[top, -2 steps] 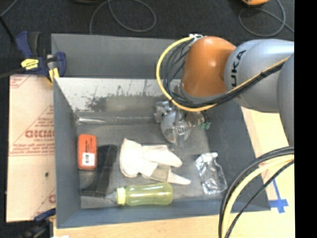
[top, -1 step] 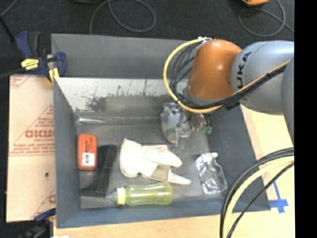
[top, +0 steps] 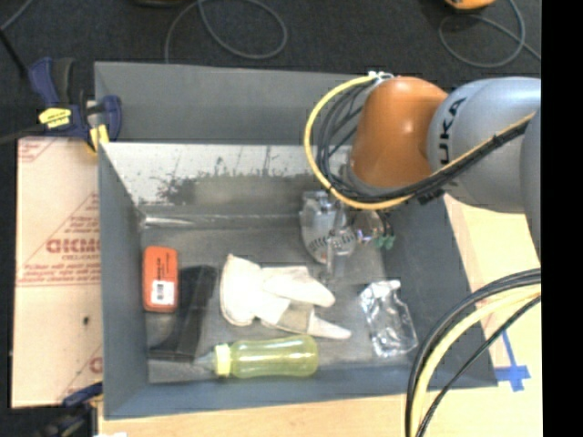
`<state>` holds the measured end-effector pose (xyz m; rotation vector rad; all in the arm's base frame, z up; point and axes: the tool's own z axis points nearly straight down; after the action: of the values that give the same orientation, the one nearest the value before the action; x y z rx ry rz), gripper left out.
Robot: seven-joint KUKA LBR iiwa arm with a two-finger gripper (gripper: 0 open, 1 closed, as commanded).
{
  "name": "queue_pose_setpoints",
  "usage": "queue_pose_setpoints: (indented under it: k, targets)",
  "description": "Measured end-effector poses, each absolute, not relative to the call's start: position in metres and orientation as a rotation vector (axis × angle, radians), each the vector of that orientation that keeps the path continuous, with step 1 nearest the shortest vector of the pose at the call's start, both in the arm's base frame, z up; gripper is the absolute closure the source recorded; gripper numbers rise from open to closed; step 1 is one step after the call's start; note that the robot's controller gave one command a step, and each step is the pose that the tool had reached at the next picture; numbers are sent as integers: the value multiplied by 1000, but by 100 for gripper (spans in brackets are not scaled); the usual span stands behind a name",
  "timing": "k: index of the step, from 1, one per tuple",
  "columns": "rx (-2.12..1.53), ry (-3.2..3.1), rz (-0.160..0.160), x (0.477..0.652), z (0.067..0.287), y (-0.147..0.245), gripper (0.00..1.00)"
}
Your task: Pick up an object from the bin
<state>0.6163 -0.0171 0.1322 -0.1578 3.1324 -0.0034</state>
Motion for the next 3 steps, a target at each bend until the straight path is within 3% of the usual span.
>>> queue_pose_setpoints:
  k: [1, 2, 3]
  targets:
    - [-235, 3125, 0, 598, 129, -32, 0]
    - [123, 3131, 2, 586, 122, -41, 0]
    - [156, 3127, 0, 577, 99, -42, 0]
